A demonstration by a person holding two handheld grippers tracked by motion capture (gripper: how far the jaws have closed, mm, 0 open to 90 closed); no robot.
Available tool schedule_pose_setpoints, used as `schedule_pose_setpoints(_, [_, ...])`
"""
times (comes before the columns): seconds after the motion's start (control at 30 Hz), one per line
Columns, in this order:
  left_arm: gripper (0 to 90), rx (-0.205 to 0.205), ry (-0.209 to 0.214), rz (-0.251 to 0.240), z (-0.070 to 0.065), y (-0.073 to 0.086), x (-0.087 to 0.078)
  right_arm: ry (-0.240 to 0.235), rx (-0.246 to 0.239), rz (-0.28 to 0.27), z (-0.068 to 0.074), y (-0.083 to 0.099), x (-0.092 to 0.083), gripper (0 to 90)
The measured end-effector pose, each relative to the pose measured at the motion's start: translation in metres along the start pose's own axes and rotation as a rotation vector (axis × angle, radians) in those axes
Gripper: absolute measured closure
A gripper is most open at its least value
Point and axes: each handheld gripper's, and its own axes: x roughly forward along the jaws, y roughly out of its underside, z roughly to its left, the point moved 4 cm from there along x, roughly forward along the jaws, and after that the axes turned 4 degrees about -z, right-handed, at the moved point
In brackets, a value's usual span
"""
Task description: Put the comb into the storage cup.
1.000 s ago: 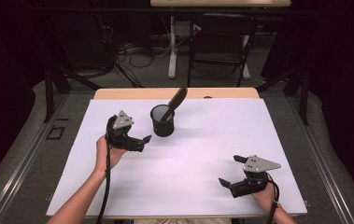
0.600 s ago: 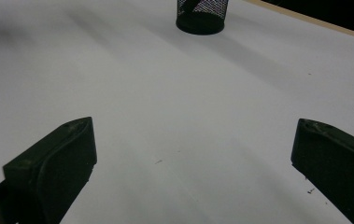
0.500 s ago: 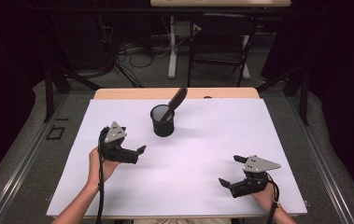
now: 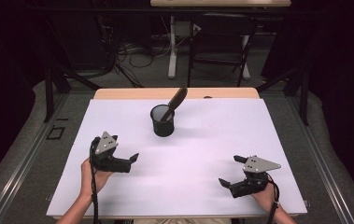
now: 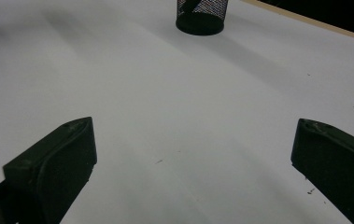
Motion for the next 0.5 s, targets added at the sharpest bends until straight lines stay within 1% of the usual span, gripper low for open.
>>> schedule_pose_setpoints(0.03, [0.0, 0.003, -0.004, 0.003, 0.0, 0.002, -0.001, 0.001, 0.0, 0.001, 0.0, 0.0, 0.0, 0.0])
schedule_pose_setpoints(0.17, [0.0, -0.013, -0.01, 0.0, 0.0, 0.008, -0.007, -0.001, -0.001, 0.005, 0.0, 0.0, 0.0, 0.0])
schedule_pose_setpoints(0.2, [0.0, -0.009, -0.011, 0.005, 0.0, 0.009, -0.008, 0.0, -0.002, 0.0, 0.0, 0.0, 0.0, 0.0])
schedule_pose_setpoints(0.23, [0.0, -0.015, -0.013, -0.001, -0.001, 0.011, -0.008, 0.001, 0.0, 0.001, 0.0, 0.0, 0.0, 0.0])
schedule_pose_setpoints(0.33, [0.0, -0.022, -0.015, 0.001, -0.002, 0.015, -0.012, 0.0, -0.002, 0.002, 0.0, 0.0, 0.001, 0.0])
schedule_pose_setpoints(0.37, [0.0, -0.021, -0.017, -0.001, -0.002, 0.016, -0.012, -0.001, -0.002, 0.003, 0.0, 0.0, 0.001, 0.0])
schedule_pose_setpoints(0.43, [0.0, -0.033, -0.014, -0.005, -0.003, 0.018, -0.015, -0.001, -0.001, 0.002, 0.001, 0.0, 0.001, 0.0])
schedule_pose_setpoints(0.5, [0.0, -0.027, -0.025, -0.024, -0.005, 0.02, -0.018, -0.001, 0.003, 0.0, 0.001, -0.001, 0.0, 0.0])
